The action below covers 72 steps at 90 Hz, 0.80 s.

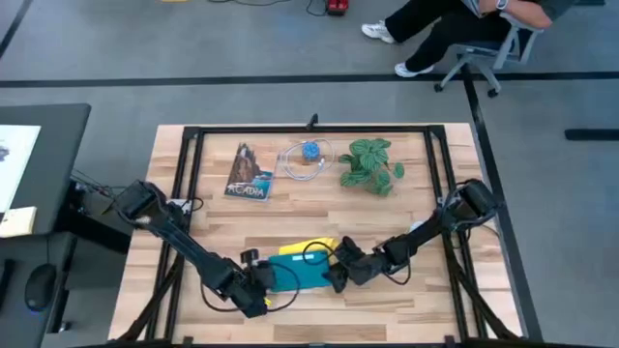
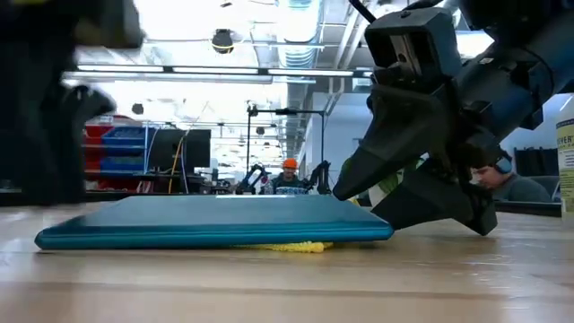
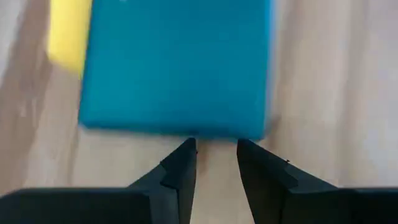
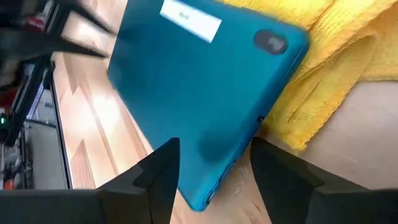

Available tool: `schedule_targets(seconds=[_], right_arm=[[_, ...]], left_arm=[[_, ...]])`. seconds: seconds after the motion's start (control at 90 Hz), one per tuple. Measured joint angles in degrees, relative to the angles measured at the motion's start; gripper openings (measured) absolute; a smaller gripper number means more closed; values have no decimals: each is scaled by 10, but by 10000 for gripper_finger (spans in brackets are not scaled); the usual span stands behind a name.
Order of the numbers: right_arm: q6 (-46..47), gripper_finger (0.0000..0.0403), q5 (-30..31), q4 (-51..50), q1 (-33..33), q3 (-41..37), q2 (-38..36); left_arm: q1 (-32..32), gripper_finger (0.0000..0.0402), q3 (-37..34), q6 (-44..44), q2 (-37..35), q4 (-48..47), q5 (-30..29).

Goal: Clean tablet
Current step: Spray the back of the tablet using the cleaning bottle

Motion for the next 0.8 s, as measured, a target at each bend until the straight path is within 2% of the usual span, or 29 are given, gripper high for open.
schedule_targets(seconds=[0.1, 0.311, 0.456, 0.578, 0.7, 0.8], right_arm=[[-11, 188, -12, 5, -2, 0, 0], [-44, 236, -23, 51, -3, -2, 2], [-43, 237, -15, 64, -5, -2, 3], [-42, 189, -13, 62, -5, -2, 3], [-36, 97, -9, 61, -4, 0, 2], [-58, 25, 8, 68, 2, 1, -2]], left_arm=[[2, 95, -9, 19, 22, 53, -10], [15, 95, -9, 45, 44, 106, -29], [18, 95, -9, 65, 46, 135, -39], [18, 95, -9, 65, 46, 140, -41], [10, 95, -6, 61, 44, 133, -47], [-2, 95, 13, 50, 41, 91, -48]])
